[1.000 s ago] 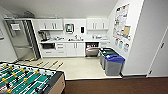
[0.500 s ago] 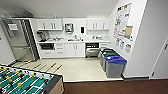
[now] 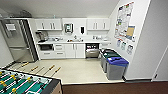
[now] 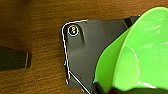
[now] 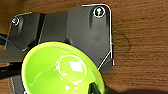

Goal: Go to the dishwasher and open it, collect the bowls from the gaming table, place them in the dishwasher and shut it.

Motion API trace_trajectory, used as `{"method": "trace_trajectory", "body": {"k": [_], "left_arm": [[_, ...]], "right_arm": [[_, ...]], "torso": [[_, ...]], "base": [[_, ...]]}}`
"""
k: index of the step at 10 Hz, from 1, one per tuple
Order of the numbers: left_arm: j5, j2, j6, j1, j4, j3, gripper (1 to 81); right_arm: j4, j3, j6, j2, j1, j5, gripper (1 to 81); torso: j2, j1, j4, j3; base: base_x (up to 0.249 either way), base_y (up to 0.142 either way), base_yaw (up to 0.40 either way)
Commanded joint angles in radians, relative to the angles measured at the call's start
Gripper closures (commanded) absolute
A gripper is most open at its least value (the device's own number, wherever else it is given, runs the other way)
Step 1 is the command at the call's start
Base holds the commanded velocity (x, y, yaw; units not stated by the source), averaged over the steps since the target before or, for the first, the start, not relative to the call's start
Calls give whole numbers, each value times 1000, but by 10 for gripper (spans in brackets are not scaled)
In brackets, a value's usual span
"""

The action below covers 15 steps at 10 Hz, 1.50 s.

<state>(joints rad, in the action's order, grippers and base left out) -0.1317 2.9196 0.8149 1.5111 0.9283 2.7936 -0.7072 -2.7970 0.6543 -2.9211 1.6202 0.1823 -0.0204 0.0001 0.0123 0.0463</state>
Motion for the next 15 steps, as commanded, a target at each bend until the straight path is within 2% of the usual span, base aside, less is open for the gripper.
{"method": "trace_trajectory", "body": {"k": [1,15], "left_arm": [[35,-14,0,-45,9,9,811],[35,-16,0,-45,9,9,811]], "right_arm": [[-5,-8,-2,18,-36,-44,811],[-5,-8,-2,17,-35,-43,811]], "torso": [[0,0,0,0],[0,0,0,0]], "base": [[162,0,0],[162,0,0]]}}
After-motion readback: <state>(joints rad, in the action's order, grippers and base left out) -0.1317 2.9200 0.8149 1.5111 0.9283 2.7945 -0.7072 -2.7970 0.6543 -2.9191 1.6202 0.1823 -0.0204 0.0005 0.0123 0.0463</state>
